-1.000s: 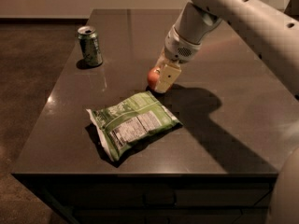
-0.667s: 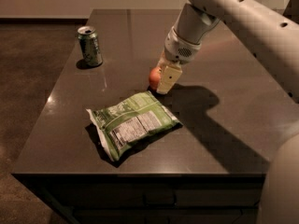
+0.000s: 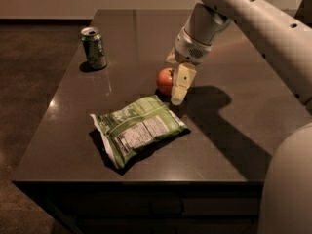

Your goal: Move apple near green jalapeno chip bag

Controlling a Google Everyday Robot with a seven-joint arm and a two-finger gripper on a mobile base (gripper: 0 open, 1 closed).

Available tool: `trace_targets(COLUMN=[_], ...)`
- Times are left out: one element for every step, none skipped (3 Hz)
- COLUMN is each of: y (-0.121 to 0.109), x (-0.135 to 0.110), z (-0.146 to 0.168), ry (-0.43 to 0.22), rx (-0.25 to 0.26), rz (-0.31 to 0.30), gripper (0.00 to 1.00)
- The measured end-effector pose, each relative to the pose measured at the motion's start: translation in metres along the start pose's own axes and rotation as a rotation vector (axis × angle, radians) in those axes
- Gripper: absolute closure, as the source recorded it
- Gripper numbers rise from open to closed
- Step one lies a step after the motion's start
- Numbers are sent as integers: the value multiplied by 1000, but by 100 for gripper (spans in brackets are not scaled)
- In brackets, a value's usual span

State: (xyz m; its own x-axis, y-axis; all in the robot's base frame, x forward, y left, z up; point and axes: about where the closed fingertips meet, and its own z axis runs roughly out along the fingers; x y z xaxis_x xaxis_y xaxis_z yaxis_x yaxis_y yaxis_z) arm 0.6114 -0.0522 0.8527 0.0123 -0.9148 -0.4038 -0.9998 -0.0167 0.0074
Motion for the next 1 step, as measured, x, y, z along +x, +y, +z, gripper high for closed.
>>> trace_targets(y=[0], x=[0], z=[0], ry=[0], rx=[0], rz=[0], gripper=[0])
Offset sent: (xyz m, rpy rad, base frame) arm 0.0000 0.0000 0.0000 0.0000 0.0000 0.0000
